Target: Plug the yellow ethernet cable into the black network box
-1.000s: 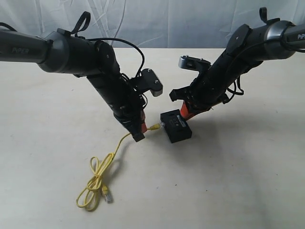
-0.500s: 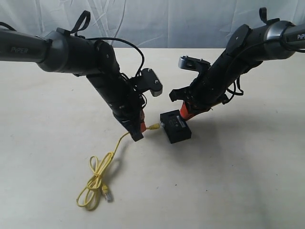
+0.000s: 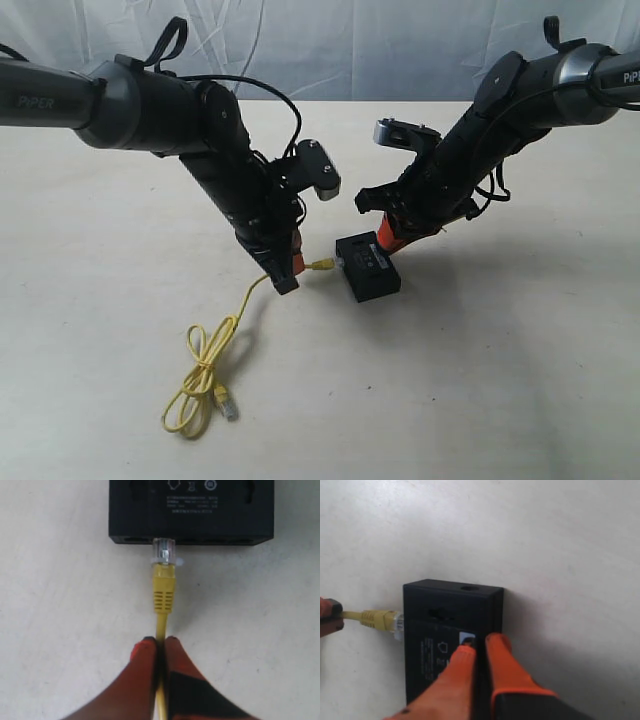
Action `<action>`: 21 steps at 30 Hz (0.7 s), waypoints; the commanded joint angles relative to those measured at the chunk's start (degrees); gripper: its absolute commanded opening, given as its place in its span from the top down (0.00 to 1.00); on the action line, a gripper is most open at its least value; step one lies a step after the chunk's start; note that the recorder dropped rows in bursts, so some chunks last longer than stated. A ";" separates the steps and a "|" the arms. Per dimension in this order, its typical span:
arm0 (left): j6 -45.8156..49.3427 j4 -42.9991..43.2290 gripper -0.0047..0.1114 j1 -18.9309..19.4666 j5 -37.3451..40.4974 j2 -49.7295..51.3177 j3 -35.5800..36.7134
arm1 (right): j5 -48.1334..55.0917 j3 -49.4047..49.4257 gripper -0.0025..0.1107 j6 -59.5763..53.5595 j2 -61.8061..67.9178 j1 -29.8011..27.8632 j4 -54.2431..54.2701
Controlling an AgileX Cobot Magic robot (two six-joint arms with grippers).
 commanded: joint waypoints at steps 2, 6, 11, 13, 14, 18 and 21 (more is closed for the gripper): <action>0.10 -0.95 0.96 -0.34 -0.96 0.26 -0.14 | 1.18 0.22 0.93 -0.35 0.35 0.42 0.85; 0.10 -0.95 0.96 -0.34 -0.72 0.26 -0.14 | 1.18 0.22 0.93 -0.35 0.35 0.42 0.85; 0.10 -0.95 0.96 -0.34 -1.26 0.12 -0.14 | 1.18 0.22 0.93 -0.35 0.35 0.42 0.85; 0.10 -0.95 0.96 -0.34 -1.26 -0.24 -0.14 | 1.20 0.22 0.93 -0.35 0.35 0.42 0.74; 0.10 -0.95 0.96 -0.34 -1.26 -0.56 -0.14 | 1.20 0.22 0.93 -0.35 0.35 0.42 0.74; 0.10 -0.95 0.96 -0.34 -1.34 -0.84 -0.14 | 1.20 0.22 0.93 -0.35 0.35 0.42 0.74; 0.10 -0.95 0.96 -0.34 -1.34 -0.84 -0.14 | 1.20 0.22 0.93 -0.35 0.35 0.42 0.74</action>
